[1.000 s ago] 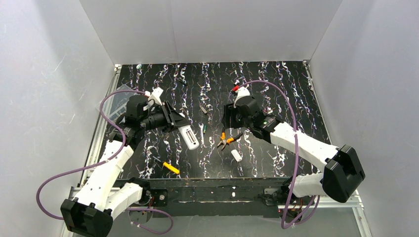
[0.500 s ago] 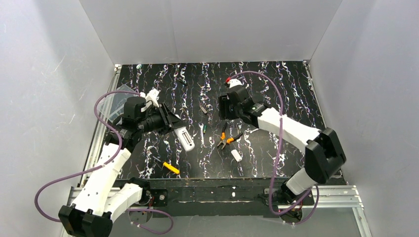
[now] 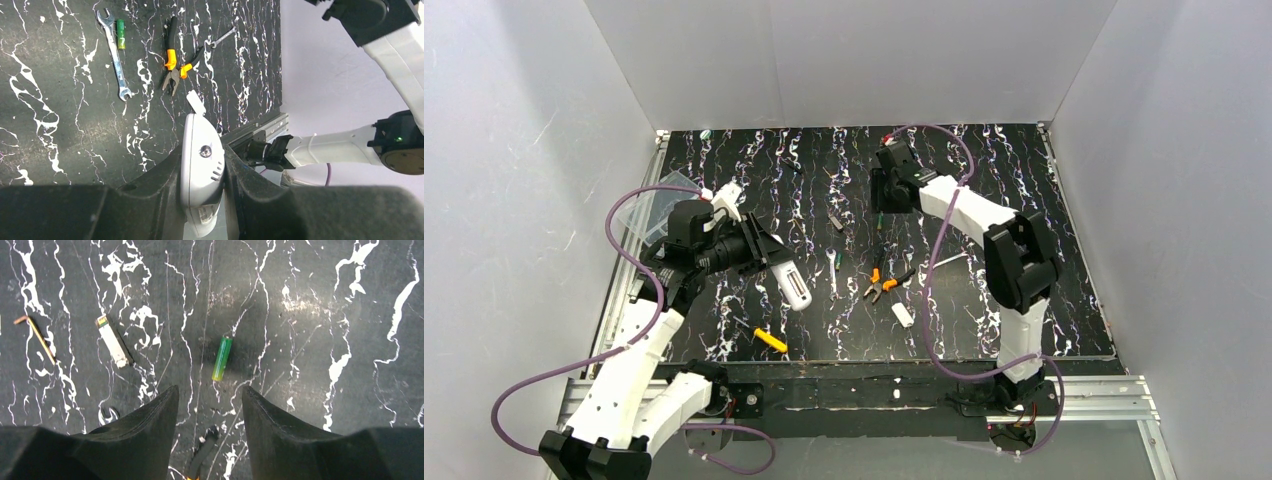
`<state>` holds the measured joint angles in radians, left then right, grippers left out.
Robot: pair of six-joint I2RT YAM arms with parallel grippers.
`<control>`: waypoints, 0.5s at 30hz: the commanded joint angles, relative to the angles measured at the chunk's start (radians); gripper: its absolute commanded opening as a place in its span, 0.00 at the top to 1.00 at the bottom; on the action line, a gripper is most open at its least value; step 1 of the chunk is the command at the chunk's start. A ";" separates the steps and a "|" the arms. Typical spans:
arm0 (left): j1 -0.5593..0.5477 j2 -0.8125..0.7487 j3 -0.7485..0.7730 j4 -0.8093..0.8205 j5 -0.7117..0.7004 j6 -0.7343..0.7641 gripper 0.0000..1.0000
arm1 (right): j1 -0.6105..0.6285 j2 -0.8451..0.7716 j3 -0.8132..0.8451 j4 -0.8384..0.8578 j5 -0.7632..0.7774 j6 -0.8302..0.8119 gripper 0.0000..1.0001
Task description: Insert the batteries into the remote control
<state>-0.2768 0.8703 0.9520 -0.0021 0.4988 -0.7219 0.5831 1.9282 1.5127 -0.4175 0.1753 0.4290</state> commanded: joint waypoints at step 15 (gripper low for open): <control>0.006 -0.034 -0.012 0.020 0.051 -0.016 1.00 | -0.005 0.244 0.258 -0.146 0.076 0.125 0.50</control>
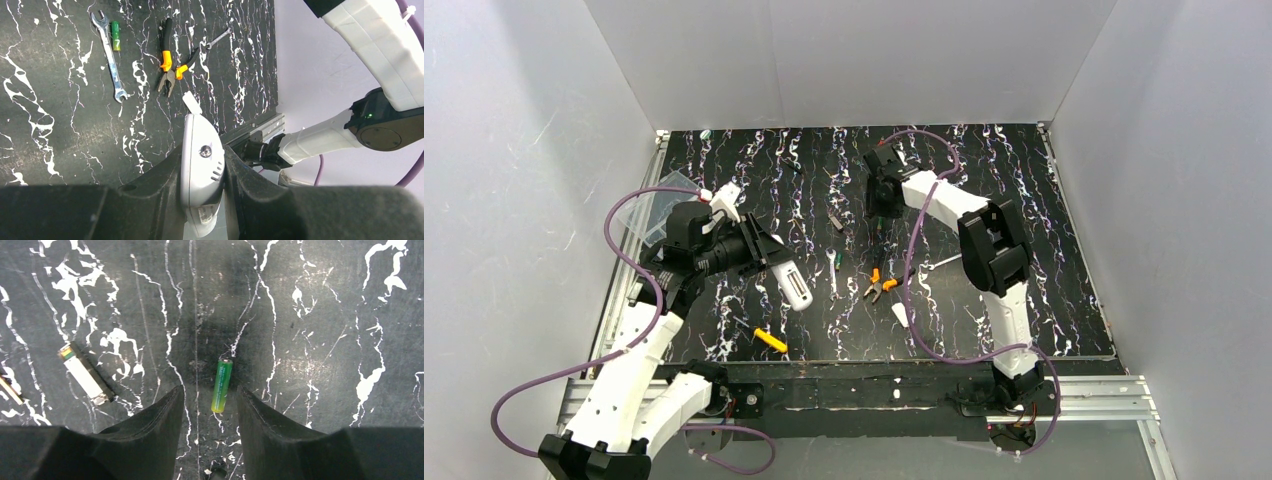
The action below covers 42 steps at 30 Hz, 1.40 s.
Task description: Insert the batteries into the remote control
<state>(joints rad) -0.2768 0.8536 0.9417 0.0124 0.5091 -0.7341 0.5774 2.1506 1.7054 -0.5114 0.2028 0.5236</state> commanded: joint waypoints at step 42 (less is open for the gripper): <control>0.007 0.038 0.157 -0.123 0.014 0.095 1.00 | -0.004 -1.029 -0.650 0.595 -0.632 -0.139 0.99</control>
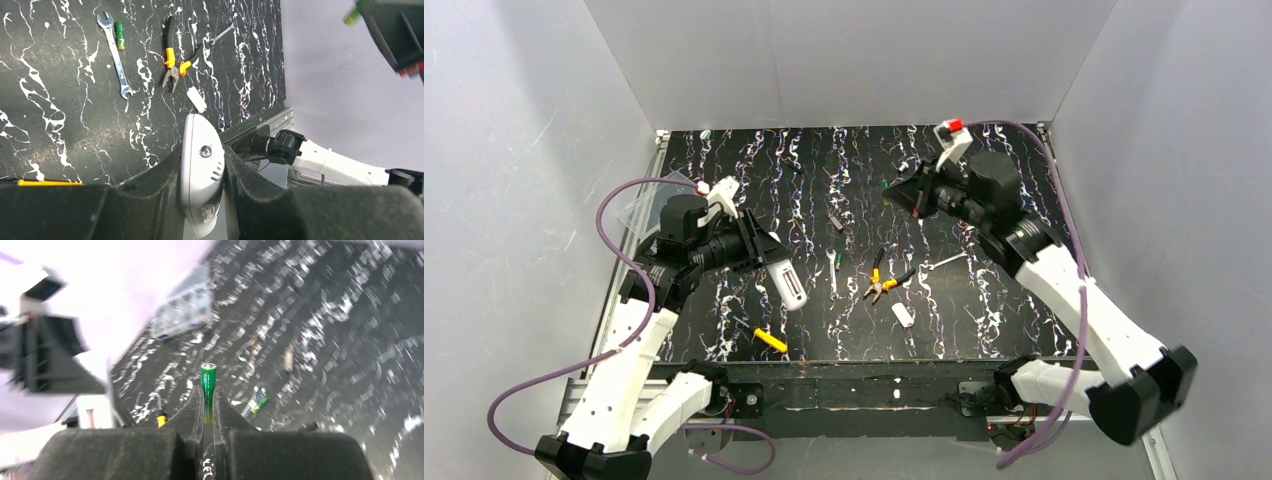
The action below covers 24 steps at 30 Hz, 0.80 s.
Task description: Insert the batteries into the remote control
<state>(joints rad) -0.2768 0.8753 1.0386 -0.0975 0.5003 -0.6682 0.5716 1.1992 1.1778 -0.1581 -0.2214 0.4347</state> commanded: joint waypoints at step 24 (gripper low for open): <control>0.006 0.016 -0.072 0.617 0.244 -0.149 1.00 | 0.008 -0.402 -0.471 0.690 -0.807 -0.633 0.99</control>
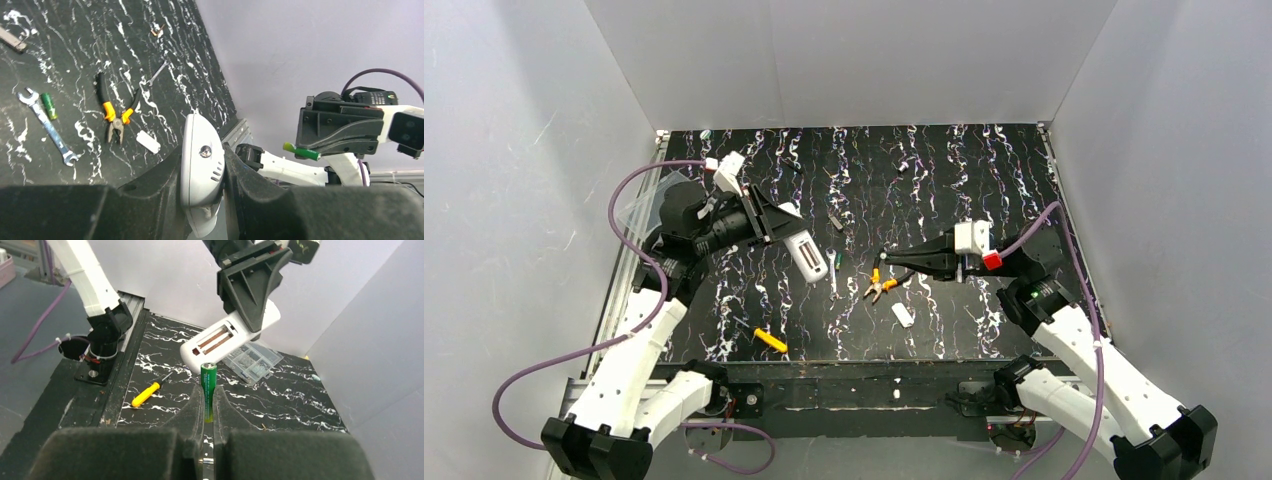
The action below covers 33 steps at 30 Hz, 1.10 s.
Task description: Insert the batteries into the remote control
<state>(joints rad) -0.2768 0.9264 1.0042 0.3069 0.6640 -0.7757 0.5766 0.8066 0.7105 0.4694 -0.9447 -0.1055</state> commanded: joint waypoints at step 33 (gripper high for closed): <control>-0.008 -0.086 0.087 0.498 0.274 -0.062 1.00 | 0.005 -0.022 0.035 -0.006 -0.084 -0.130 0.99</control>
<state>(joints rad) -0.2787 0.8646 1.0027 0.6472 0.8772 -0.8127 0.5766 0.7895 0.7086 0.4473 -1.0523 -0.2401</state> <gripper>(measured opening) 0.257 0.054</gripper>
